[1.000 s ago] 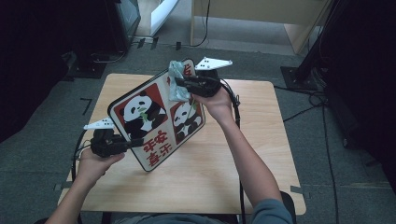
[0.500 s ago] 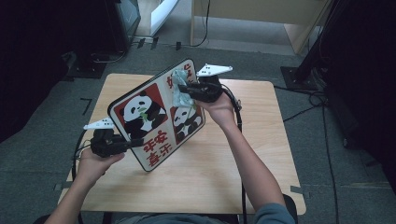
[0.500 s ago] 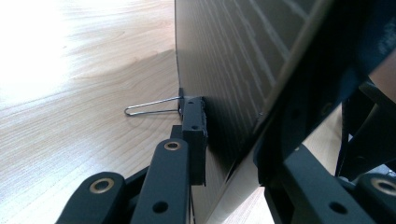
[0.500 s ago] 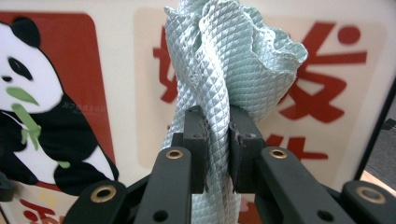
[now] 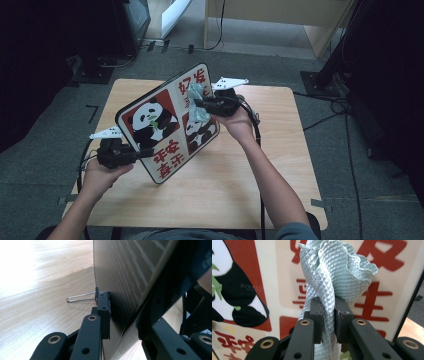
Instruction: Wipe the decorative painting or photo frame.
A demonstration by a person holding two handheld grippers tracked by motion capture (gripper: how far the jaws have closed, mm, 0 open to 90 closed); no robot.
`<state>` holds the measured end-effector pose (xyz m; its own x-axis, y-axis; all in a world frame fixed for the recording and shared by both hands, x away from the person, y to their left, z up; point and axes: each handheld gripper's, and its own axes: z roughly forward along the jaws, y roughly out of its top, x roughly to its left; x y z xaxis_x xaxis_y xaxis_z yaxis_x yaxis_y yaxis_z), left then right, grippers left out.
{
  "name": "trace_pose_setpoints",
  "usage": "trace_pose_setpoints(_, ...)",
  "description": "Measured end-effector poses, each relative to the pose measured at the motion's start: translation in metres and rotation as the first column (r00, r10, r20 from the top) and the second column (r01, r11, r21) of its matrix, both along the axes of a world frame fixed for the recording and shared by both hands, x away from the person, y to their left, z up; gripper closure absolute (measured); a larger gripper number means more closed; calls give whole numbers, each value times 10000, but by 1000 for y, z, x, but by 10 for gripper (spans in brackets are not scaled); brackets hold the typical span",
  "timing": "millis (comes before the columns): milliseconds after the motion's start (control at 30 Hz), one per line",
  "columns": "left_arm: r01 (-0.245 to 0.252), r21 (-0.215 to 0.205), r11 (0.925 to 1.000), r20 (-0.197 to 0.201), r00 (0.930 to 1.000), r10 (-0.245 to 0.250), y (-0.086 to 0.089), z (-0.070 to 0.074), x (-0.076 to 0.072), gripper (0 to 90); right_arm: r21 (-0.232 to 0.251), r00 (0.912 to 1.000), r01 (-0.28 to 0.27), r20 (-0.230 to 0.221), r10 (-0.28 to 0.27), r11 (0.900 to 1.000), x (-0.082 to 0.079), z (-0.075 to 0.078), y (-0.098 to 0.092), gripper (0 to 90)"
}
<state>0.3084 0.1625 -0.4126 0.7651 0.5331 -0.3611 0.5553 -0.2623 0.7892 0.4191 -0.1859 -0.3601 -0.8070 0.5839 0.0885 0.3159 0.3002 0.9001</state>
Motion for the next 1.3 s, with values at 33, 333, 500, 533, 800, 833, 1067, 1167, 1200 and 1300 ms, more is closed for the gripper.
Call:
trace_pose_setpoints(33, 8, -1, 10000, 0, 10000, -8, 0, 0, 0, 760, -33, 10000, -1, -43, 1, 10000, -1, -1, 0, 796)
trace_pose_setpoints(333, 33, -8, 10000, 4, 10000, -33, 0, 0, 0, 758, -90, 9997, 78, -236, -80, 9999, -3, -11, -1, 797)
trace_pose_setpoints(500, 55, -9, 10000, 18, 10000, -55, 0, 0, 0, 757, -123, 9991, 48, -431, -53, 9999, -5, -17, -1, 796)
trace_pose_setpoints(533, 57, -8, 10000, 19, 10000, -57, 0, 0, 0, 757, -137, 9988, 65, -479, -71, 9999, -5, -18, -2, 796)
trace_pose_setpoints(800, 114, -78, 9999, -19, 9999, -114, 0, -1, 0, 753, -268, 9974, 78, -715, -97, 9996, -8, -30, -3, 794)
trace_pose_setpoints(833, 120, -78, 9999, -18, 9999, -120, 0, -1, 0, 753, -277, 9974, 74, -717, -93, 9996, -8, -31, -3, 794)
trace_pose_setpoints(1067, 129, -79, 9999, -17, 9999, -129, 0, -1, 0, 751, -257, 9965, 155, -814, -176, 9995, -12, -40, -4, 794)
trace_pose_setpoints(1167, 115, -100, 9999, -23, 9999, -115, 0, -1, 0, 751, -306, 9950, 186, -976, -215, 9994, -12, -44, -5, 794)
trace_pose_setpoints(1200, 134, -74, 9999, -11, 9999, -134, 0, -1, 0, 751, -320, 9942, 193, -1051, -226, 9993, -13, -45, -5, 794)
trace_pose_setpoints(1300, 133, -79, 9999, -11, 9999, -133, 0, -1, 0, 751, -289, 9940, 220, -1064, -250, 9993, -14, -50, -6, 794)
